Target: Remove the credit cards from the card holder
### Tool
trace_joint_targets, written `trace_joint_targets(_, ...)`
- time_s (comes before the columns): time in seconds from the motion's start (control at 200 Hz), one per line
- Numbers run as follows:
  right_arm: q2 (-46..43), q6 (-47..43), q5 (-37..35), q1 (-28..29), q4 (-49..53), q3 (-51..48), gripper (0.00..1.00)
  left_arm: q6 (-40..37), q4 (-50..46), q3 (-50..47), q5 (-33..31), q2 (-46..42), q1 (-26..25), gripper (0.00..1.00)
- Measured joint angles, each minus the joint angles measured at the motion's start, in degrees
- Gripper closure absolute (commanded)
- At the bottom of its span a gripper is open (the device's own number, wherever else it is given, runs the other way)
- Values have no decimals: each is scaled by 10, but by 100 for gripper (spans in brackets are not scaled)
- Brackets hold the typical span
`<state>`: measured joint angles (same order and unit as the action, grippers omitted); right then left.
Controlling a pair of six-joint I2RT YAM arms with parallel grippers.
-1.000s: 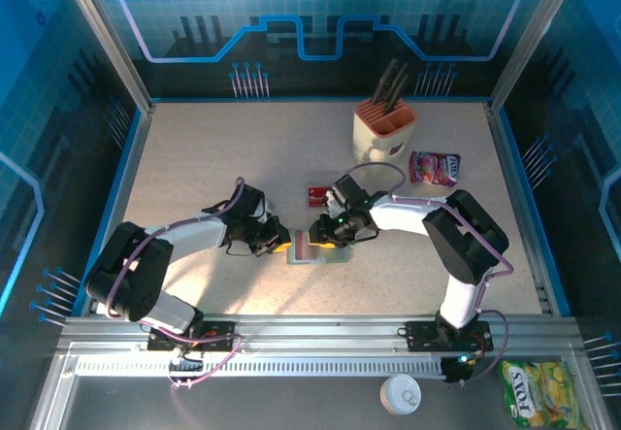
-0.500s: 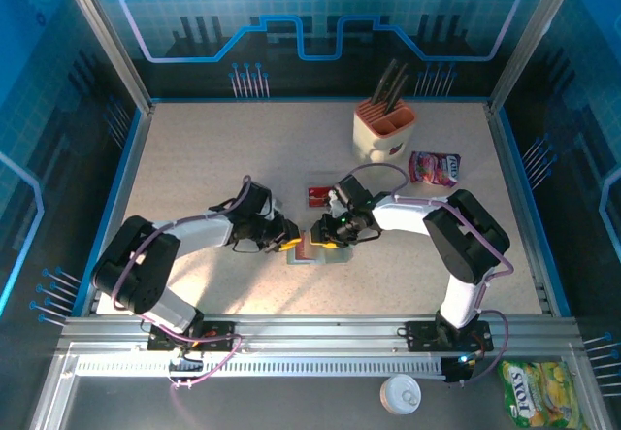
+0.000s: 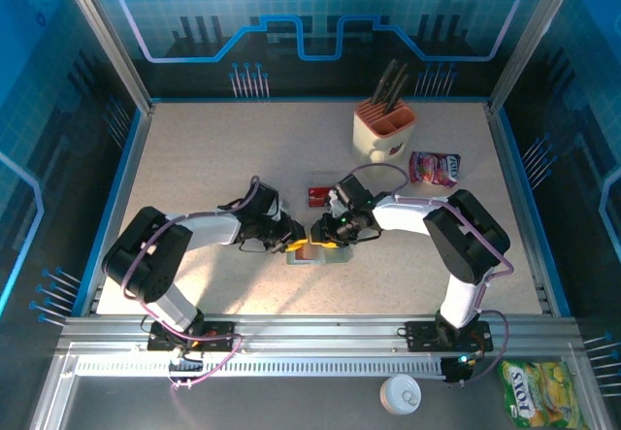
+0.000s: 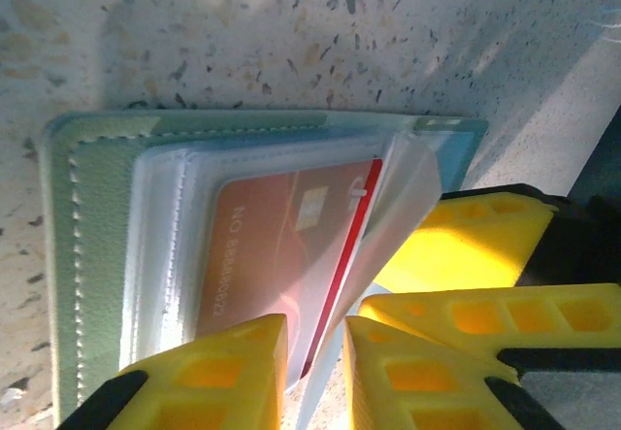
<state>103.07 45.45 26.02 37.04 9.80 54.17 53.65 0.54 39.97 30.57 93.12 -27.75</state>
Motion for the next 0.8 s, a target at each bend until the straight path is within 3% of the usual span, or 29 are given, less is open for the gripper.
trace_joint_targets(0.355,-33,-2,0,-9,13,-2,63,5,3,11,-1,7,-10,79)
trace_joint_targets(0.8,-97,-34,12,-74,47,-23,63,24,3,70,-10,50,-61,80)
